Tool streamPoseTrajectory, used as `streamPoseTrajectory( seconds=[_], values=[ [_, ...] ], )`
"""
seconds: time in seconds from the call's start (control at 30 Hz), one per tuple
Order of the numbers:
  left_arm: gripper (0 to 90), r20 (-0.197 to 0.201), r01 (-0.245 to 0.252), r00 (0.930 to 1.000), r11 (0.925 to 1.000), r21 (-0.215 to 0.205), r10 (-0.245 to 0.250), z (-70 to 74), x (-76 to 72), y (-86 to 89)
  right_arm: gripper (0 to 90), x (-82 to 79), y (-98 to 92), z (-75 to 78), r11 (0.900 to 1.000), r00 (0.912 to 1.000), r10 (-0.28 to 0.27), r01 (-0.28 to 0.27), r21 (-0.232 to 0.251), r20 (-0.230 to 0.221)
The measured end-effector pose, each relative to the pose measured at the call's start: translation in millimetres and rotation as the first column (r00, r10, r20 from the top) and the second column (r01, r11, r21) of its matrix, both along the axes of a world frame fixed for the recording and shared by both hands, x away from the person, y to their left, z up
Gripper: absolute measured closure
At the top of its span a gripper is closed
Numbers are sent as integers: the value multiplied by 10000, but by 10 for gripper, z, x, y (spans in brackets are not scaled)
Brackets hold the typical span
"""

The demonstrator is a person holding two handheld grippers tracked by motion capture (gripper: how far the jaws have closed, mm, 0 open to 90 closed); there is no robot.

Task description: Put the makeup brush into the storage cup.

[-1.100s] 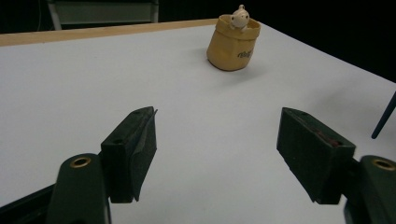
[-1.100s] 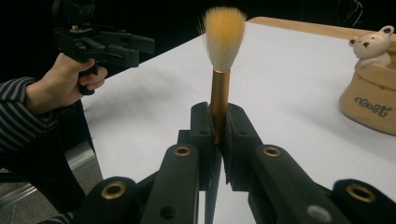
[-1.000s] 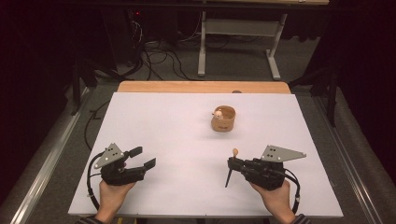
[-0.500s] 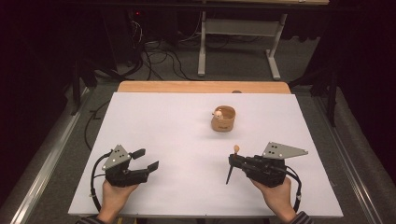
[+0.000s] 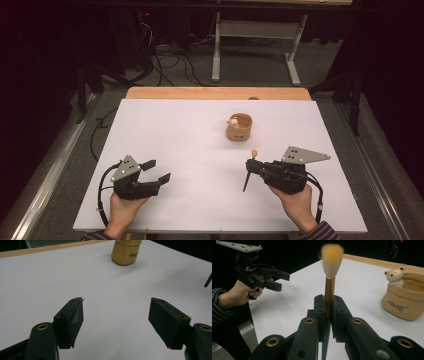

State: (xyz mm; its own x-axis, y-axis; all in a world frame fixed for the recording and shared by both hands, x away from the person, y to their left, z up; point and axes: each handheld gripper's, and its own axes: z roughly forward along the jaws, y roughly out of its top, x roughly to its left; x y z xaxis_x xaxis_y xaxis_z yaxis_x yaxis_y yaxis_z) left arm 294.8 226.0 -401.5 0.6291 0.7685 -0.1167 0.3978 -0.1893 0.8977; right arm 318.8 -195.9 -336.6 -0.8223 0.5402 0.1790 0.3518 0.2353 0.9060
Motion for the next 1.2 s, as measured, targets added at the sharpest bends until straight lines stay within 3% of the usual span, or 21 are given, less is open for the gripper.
streamPoseTrajectory(
  seconds=[0.5, 0.9, 1.2],
  values=[
    [267, -24, 79, 10000, 10000, 23, -79, -7, 8, -11, 859, 105, 1, 159, 9996, 9998, -32, 37, -264, 188],
    [200, -130, -14, 9999, 9997, 226, 17, -16, 17, -26, 859, 164, -1, 248, 9994, 9993, -66, 78, -340, 357],
    [176, -145, -123, 9998, 9998, 125, 124, -18, 7, -28, 859, 228, -5, 320, 9991, 9986, -156, 175, -384, 502]
  ],
)
